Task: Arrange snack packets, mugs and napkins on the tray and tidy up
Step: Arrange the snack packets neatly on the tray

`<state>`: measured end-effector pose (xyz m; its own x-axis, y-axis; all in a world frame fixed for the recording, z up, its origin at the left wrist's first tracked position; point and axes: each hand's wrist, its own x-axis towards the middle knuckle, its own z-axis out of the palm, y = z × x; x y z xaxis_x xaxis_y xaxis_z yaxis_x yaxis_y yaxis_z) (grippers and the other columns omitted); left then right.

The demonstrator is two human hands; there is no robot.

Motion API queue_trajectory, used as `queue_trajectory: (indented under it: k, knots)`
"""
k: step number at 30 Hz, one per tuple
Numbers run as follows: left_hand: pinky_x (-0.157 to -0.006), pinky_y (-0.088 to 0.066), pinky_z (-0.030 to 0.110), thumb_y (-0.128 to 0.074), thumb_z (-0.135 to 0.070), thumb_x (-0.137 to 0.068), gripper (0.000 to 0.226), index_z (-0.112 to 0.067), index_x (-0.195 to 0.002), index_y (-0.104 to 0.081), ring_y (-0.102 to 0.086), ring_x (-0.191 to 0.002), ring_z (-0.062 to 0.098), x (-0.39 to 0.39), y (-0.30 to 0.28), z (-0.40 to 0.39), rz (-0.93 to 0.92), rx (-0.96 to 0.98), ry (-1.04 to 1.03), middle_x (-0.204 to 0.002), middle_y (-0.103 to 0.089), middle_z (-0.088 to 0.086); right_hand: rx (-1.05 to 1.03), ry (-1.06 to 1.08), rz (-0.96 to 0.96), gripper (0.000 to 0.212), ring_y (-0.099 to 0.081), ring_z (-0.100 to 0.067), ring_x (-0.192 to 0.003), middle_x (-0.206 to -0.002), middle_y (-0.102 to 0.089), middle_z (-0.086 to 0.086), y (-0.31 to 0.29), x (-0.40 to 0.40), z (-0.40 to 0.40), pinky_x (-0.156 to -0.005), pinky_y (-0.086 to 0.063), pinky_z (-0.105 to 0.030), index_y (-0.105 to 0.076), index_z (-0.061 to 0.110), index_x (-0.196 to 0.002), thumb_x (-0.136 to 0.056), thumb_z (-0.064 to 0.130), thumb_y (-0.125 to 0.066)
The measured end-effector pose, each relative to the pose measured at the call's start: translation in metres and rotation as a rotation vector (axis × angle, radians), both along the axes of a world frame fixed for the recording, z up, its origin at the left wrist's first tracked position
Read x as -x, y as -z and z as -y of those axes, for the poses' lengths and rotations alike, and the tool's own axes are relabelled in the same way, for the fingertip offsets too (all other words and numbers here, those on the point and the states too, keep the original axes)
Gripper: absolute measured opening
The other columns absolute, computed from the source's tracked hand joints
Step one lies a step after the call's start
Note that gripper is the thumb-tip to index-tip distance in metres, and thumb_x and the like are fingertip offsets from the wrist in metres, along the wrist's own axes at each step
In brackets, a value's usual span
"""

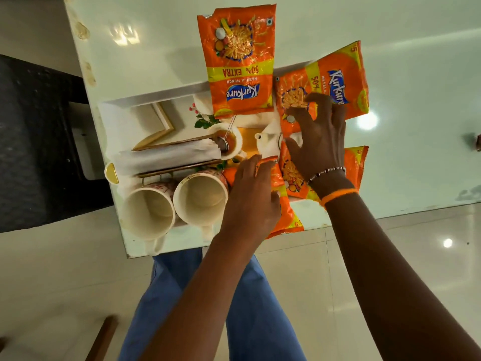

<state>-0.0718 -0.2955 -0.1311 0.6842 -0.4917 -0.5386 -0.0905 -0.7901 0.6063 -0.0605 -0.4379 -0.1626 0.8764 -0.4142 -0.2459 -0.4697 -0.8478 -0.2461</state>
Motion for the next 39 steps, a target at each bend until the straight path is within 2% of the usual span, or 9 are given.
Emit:
queue_trajectory:
  k: [4,7,10,17,28,31,34,37,39]
  knots:
    - [-0.116,-0.015,0.040,-0.058,-0.028,-0.086,0.066,-0.022,-0.142,-0.023,-0.008,-0.144,0.028,0.020,0.006,-0.005,0.012,-0.102,0.058,-0.154,-0.018,0.005,0.017,0.124,-0.040,0.039,-0.044,-0.042,-0.109,-0.127,-0.050,-0.018,-0.004,0.043,-0.021,-0.089,-0.041,-0.046,-0.058,0.017,-0.115,-0.076,0.024,-0.064]
    - [-0.116,-0.003,0.048,-0.058,-0.032,-0.086,0.075,-0.024,-0.145,-0.013,0.007,-0.144,0.034,0.032,0.013,-0.004,-0.025,-0.173,0.112,-0.158,-0.006,0.005,0.063,0.143,-0.146,0.042,-0.039,-0.042,-0.116,-0.137,-0.043,-0.014,0.004,0.061,-0.037,-0.096,-0.033,-0.048,-0.049,0.027,-0.125,-0.084,0.032,-0.056]
    - [-0.115,0.001,0.052,-0.057,-0.034,-0.086,0.078,-0.025,-0.146,-0.008,0.014,-0.142,0.037,0.039,0.019,-0.003,0.015,-0.222,0.173,-0.158,0.000,0.006,0.095,0.152,-0.142,0.040,-0.034,-0.043,-0.124,-0.143,-0.040,-0.011,0.007,0.065,-0.037,-0.100,-0.029,-0.051,-0.048,0.030,-0.126,-0.086,0.025,-0.052]
    - [-0.112,0.010,0.052,-0.056,-0.033,-0.087,0.072,-0.028,-0.145,-0.013,0.019,-0.141,0.038,0.037,0.023,-0.004,0.057,-0.185,0.257,-0.158,0.003,0.007,0.065,-0.055,-0.135,0.037,-0.023,-0.045,-0.135,-0.143,-0.043,-0.008,0.005,0.064,-0.015,-0.110,-0.016,-0.056,-0.054,0.025,-0.123,-0.088,0.017,-0.043]
    - [-0.114,0.000,0.053,-0.054,-0.023,-0.087,0.070,-0.024,-0.145,-0.015,0.020,-0.141,0.036,0.026,0.026,-0.006,-0.028,-0.129,0.274,-0.158,0.004,0.004,0.108,-0.394,-0.261,0.044,-0.017,-0.042,-0.138,-0.145,-0.039,-0.008,-0.001,0.051,0.012,-0.114,-0.009,-0.056,-0.051,0.021,-0.127,-0.086,0.005,-0.052]
    - [-0.115,0.002,0.049,-0.053,-0.027,-0.088,0.069,-0.020,-0.145,-0.014,0.015,-0.142,0.035,0.030,0.025,-0.011,0.077,-0.100,0.251,-0.158,-0.001,0.006,0.120,-0.327,-0.264,0.039,-0.016,-0.041,-0.139,-0.147,-0.035,-0.008,-0.003,0.053,-0.001,-0.114,-0.011,-0.055,-0.048,0.021,-0.128,-0.089,0.017,-0.050]
    - [-0.116,0.000,0.041,-0.054,-0.025,-0.089,0.065,-0.017,-0.144,-0.020,0.007,-0.145,0.030,0.038,0.017,-0.022,0.131,0.002,0.146,-0.157,-0.011,0.006,0.065,-0.137,-0.129,0.039,-0.022,-0.040,-0.136,-0.146,-0.036,-0.009,-0.012,0.061,-0.019,-0.112,-0.020,-0.053,-0.049,0.021,-0.126,-0.088,0.024,-0.051]
    - [-0.111,-0.027,0.033,-0.055,-0.015,-0.087,0.045,-0.016,-0.131,-0.044,-0.024,-0.139,0.022,0.055,-0.002,-0.041,0.103,0.201,-0.032,-0.144,-0.038,0.006,0.029,0.122,0.080,0.033,-0.032,-0.039,-0.128,-0.136,-0.046,-0.012,-0.021,0.081,-0.034,-0.104,-0.029,-0.046,-0.057,0.018,-0.116,-0.083,0.017,-0.053]
    - [-0.092,-0.042,0.022,-0.054,-0.009,-0.085,0.026,-0.017,-0.109,-0.059,-0.048,-0.115,0.011,0.069,-0.013,-0.057,0.108,0.277,-0.130,-0.120,-0.054,-0.001,0.001,0.329,0.156,0.030,-0.036,-0.036,-0.124,-0.132,-0.047,-0.014,-0.020,0.098,-0.041,-0.100,-0.029,-0.037,-0.059,0.016,-0.111,-0.082,0.012,-0.054]
